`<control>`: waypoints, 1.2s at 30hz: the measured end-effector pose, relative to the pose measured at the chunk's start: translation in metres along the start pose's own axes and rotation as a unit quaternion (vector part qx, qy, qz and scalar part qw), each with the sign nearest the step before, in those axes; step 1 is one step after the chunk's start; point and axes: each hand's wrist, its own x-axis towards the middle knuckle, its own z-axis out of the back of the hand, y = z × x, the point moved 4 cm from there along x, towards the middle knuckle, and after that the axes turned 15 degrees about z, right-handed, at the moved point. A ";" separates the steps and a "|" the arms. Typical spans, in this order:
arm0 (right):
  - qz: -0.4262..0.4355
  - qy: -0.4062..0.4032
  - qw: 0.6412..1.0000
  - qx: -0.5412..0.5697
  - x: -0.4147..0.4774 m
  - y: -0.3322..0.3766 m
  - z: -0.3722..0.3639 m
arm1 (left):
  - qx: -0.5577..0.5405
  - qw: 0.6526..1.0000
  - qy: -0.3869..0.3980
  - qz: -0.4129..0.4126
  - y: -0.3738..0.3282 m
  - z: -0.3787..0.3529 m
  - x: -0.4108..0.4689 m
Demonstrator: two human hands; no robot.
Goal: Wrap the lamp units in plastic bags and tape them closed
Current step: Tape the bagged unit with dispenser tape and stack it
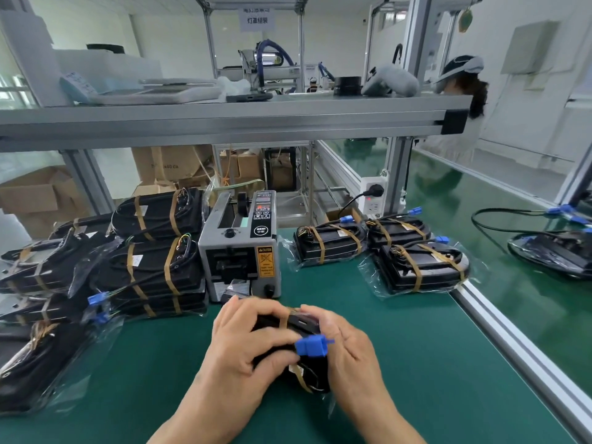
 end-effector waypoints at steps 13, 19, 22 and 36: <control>0.014 -0.025 0.999 -0.017 -0.005 0.001 -0.002 | 0.107 0.992 -0.053 0.043 0.007 -0.015 -0.028; 0.014 -0.067 0.998 -0.016 -0.006 0.002 -0.003 | -0.237 0.860 -0.154 0.425 0.052 0.027 0.025; 0.006 -0.076 0.997 -0.028 -0.007 0.002 -0.004 | -0.348 0.765 -0.133 0.526 0.080 0.016 0.056; -0.032 -0.077 0.996 -0.039 -0.013 0.004 -0.007 | -0.447 0.628 -0.178 0.612 0.124 -0.011 0.103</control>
